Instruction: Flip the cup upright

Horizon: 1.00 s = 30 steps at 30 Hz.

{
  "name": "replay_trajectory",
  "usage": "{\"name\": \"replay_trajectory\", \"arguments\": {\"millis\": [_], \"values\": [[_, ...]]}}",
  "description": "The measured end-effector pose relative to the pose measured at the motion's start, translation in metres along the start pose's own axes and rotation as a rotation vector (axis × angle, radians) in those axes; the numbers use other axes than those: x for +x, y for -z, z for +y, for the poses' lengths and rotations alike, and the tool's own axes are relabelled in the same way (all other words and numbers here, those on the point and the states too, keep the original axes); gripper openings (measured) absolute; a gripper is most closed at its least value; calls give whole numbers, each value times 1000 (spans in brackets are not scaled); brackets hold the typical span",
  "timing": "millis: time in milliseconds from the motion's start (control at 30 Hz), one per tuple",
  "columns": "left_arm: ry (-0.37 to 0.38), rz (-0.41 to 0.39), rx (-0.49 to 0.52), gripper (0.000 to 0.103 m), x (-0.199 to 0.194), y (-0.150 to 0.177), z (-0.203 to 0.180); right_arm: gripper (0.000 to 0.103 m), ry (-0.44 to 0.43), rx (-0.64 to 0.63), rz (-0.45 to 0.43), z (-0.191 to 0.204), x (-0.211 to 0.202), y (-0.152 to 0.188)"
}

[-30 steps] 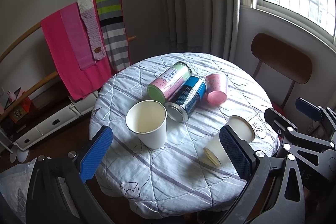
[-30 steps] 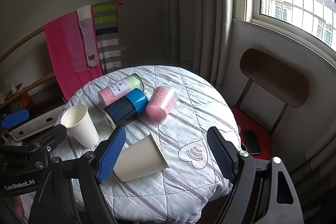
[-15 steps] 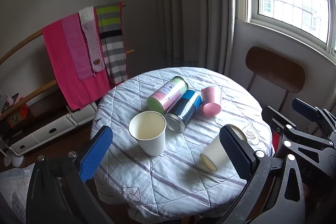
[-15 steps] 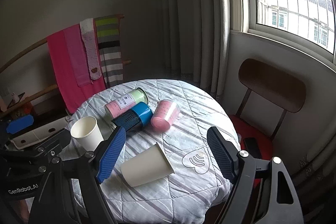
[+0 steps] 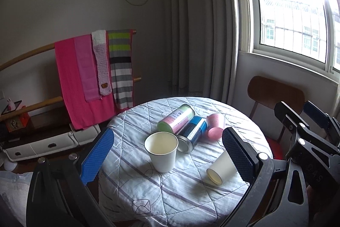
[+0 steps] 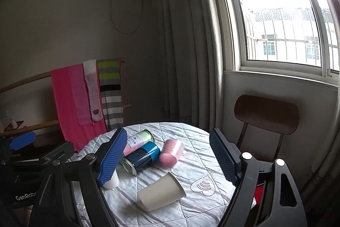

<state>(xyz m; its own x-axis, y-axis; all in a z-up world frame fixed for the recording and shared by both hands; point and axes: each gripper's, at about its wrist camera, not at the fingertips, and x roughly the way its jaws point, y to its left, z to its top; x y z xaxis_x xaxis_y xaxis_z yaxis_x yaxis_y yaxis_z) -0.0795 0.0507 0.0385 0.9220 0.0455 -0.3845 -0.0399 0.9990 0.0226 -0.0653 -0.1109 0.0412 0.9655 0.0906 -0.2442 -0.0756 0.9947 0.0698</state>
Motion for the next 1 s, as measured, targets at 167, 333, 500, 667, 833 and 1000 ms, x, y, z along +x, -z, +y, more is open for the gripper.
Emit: {"name": "replay_trajectory", "arguments": {"millis": [167,333,500,667,833,1000], "values": [[-4,-13,-5,103,-8,3,5,81,15,-7,-29,7,-6,1],[-17,-35,-4,103,-14,6,9,81,32,-21,-48,9,-11,1],[-10,-133,4,103,-23,12,9,81,62,-24,-98,11,-20,4],[32,-143,4,103,-21,13,11,81,115,-34,-130,15,-27,7],[48,-144,6,103,-21,14,14,81,140,-40,-134,20,-31,6],[32,-142,1,103,-22,15,16,81,127,-36,-119,19,-29,4]]}}
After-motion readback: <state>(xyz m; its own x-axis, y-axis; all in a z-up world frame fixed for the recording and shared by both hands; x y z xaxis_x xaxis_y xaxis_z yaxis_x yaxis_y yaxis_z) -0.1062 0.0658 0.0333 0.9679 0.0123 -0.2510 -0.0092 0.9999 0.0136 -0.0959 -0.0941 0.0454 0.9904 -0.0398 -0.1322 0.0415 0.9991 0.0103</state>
